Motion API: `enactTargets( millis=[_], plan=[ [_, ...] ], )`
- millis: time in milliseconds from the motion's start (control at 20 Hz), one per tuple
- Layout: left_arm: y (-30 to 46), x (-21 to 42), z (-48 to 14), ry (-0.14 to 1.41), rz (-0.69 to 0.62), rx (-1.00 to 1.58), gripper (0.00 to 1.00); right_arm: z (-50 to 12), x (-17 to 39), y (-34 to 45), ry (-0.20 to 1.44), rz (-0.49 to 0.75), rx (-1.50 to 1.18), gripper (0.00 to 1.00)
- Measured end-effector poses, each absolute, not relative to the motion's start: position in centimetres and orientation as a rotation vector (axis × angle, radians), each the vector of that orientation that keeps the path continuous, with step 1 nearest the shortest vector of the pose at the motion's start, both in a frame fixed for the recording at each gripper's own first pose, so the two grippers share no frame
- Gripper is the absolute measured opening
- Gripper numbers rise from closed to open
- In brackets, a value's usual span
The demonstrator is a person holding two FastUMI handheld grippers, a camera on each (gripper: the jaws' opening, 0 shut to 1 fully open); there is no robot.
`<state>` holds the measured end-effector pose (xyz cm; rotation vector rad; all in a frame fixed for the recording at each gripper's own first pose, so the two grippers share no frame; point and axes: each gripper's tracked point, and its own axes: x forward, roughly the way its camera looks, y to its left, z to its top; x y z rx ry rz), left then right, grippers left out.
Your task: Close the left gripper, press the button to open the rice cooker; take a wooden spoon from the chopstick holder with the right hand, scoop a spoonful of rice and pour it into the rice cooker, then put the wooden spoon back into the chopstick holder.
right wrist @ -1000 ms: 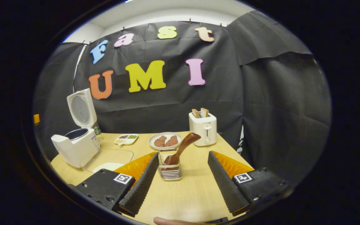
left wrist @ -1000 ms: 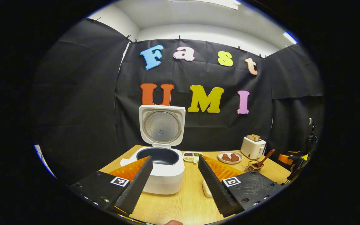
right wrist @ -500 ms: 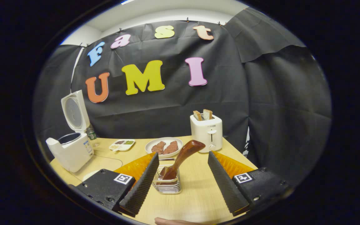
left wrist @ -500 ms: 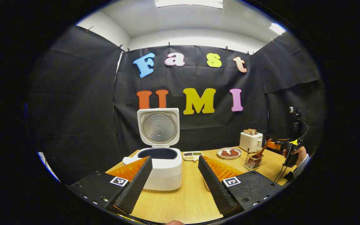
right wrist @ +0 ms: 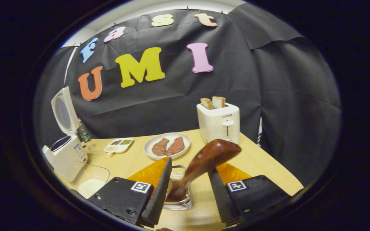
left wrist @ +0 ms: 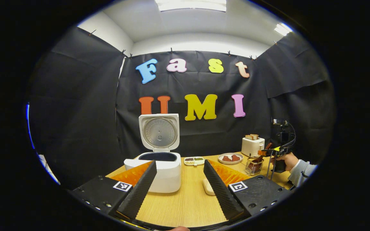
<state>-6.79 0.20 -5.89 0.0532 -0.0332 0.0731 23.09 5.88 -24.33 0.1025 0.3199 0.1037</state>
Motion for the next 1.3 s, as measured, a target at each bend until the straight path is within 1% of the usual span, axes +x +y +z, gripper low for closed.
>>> enactTargets(
  millis=[50, 100, 150, 250, 300, 350, 400, 550, 800, 950, 1100, 1300],
  plan=[
    [-0.2, -7.1, -5.8, -0.041, 0.075, 0.041, 0.94, -25.0, 23.1, 5.8, 0.346, 0.084, 0.113, 0.62],
    [-1.1, -7.4, -6.0, -0.037, 0.055, 0.026, 0.94, -25.1, 22.8, 5.8, 0.363, 0.077, 0.135, 0.59],
    [-2.1, -7.8, -6.2, -0.03, 0.03, 0.013, 0.94, -25.1, 22.6, 6.4, 0.368, 0.093, 0.165, 0.64],
    [-3.2, -8.6, -6.4, -0.022, 0.004, -0.001, 0.94, -25.0, 22.4, 7.6, 0.369, 0.114, 0.222, 0.61],
    [-3.4, -9.0, -6.6, -0.021, 0.0, -0.002, 0.94, -24.9, 22.3, 7.7, 0.373, 0.108, 0.232, 0.48],
    [-3.7, -9.4, -6.4, -0.022, -0.009, -0.001, 0.94, -24.7, 22.2, 7.6, 0.367, 0.092, 0.238, 0.41],
    [-4.1, -9.8, -6.4, -0.024, -0.021, 0.0, 0.94, -25.0, 22.4, 7.7, 0.37, 0.076, 0.244, 0.22],
    [-4.0, -11.0, -5.2, -0.054, -0.045, 0.018, 0.94, -24.0, 22.5, 8.5, 0.373, 0.077, 0.191, 0.19],
    [-2.6, -11.8, -4.4, -0.084, -0.023, 0.051, 0.94, -19.0, 21.7, 8.5, 0.264, 0.044, 0.146, 0.19],
    [-2.7, -12.3, -4.6, -0.08, -0.033, 0.029, 0.94, -15.4, 20.3, 10.0, 0.22, 0.055, 0.098, 0.19],
    [-2.2, -12.9, -4.1, -0.091, -0.022, 0.008, 0.94, -12.0, 18.4, 12.3, 0.161, 0.09, 0.065, 0.19],
    [-1.7, -12.8, -3.4, -0.102, -0.013, -0.004, 0.94, -10.6, 16.5, 16.4, 0.15, 0.156, 0.066, 0.19]
  ],
)
